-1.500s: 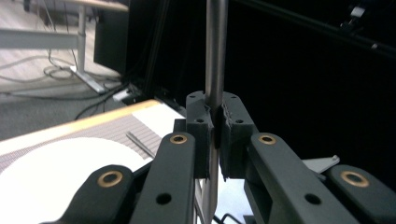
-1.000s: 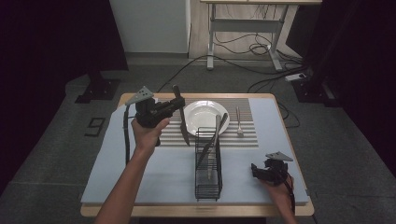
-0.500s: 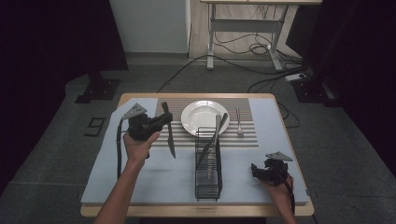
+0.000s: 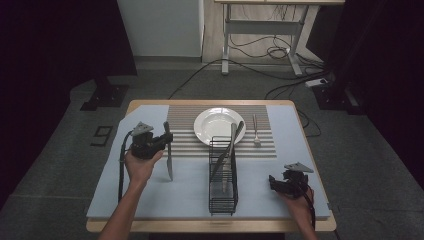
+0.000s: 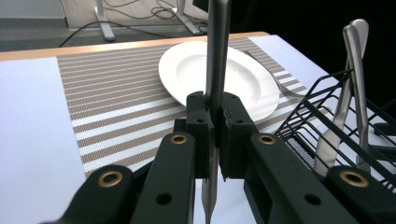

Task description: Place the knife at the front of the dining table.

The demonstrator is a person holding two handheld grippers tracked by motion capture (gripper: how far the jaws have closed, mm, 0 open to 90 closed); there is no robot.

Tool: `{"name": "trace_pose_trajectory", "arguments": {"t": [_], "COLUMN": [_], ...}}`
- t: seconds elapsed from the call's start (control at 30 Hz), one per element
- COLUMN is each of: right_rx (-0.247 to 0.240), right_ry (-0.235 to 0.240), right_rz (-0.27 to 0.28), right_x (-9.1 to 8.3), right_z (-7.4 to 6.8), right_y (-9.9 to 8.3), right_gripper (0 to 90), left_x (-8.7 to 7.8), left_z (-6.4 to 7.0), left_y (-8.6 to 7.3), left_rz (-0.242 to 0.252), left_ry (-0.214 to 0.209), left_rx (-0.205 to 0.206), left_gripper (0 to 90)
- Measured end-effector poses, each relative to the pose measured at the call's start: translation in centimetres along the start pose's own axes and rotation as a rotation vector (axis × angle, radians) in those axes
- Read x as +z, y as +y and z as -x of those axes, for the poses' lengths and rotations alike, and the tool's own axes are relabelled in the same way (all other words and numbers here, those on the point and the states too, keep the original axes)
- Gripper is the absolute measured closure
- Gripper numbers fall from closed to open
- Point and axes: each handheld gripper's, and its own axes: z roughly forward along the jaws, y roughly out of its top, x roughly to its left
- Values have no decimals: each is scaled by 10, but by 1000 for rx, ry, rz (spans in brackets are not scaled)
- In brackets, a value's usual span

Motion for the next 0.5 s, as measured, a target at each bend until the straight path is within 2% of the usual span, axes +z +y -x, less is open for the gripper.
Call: {"name": "trace_pose_trajectory", "arguments": {"t": [0.33, 0.5], "right_rx": [1, 1], "right_ry": [2, 2], "right_rz": [-3, -4], "right_x": [0, 0], "right_z": [0, 0], "right_y": [0, 0], "right_gripper": [138, 137], "left_x": [2, -9], "left_z": [0, 2], "left_y": [3, 4], "left_rz": [-29, -38], "left_ry": [-8, -9], "left_rx": [-13, -1], "left_gripper": [839, 839]}}
